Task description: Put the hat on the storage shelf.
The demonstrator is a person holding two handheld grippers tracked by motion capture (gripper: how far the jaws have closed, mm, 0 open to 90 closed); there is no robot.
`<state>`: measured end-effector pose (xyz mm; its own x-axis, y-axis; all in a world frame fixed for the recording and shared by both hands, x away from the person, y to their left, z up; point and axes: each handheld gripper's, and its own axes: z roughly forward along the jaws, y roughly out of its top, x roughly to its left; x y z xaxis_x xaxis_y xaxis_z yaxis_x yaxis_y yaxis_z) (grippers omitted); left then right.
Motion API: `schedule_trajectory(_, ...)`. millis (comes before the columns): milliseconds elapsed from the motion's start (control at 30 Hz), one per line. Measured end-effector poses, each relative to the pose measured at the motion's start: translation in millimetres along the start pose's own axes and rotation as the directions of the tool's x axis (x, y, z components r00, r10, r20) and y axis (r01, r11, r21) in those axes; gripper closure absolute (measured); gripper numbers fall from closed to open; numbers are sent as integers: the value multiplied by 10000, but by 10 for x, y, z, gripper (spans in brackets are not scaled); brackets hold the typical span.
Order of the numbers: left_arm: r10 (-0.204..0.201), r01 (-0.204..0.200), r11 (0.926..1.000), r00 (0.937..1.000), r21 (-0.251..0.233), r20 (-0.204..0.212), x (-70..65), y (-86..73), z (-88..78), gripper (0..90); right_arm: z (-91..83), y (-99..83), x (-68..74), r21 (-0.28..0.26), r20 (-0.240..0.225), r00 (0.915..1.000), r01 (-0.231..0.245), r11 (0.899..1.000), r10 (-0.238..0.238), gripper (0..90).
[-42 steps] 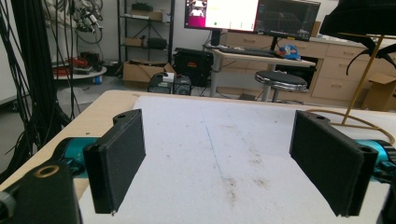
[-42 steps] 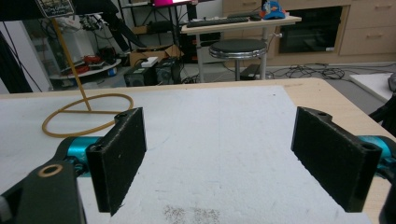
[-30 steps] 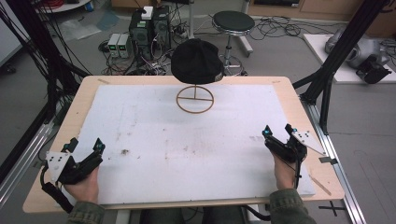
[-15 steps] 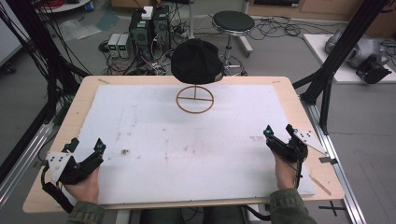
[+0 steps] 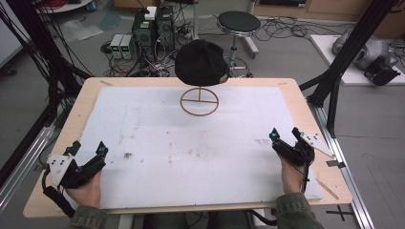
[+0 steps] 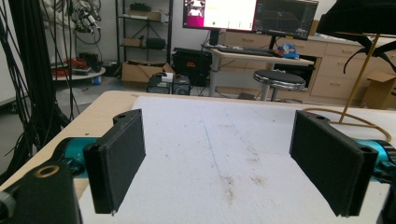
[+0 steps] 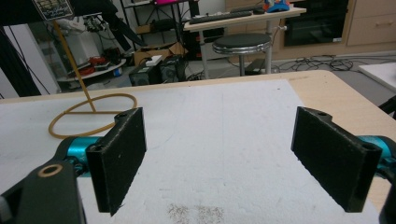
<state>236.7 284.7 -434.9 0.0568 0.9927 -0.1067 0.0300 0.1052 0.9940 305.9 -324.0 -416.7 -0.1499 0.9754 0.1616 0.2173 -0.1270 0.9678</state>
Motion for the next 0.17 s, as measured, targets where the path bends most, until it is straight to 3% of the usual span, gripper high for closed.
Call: schedule_trajectory(167, -9, 9, 10000, 10000, -7, -2, -1, 0, 6, 184, 4, -1, 1, 0, -20, 10000, -24, 10000, 24, 174)
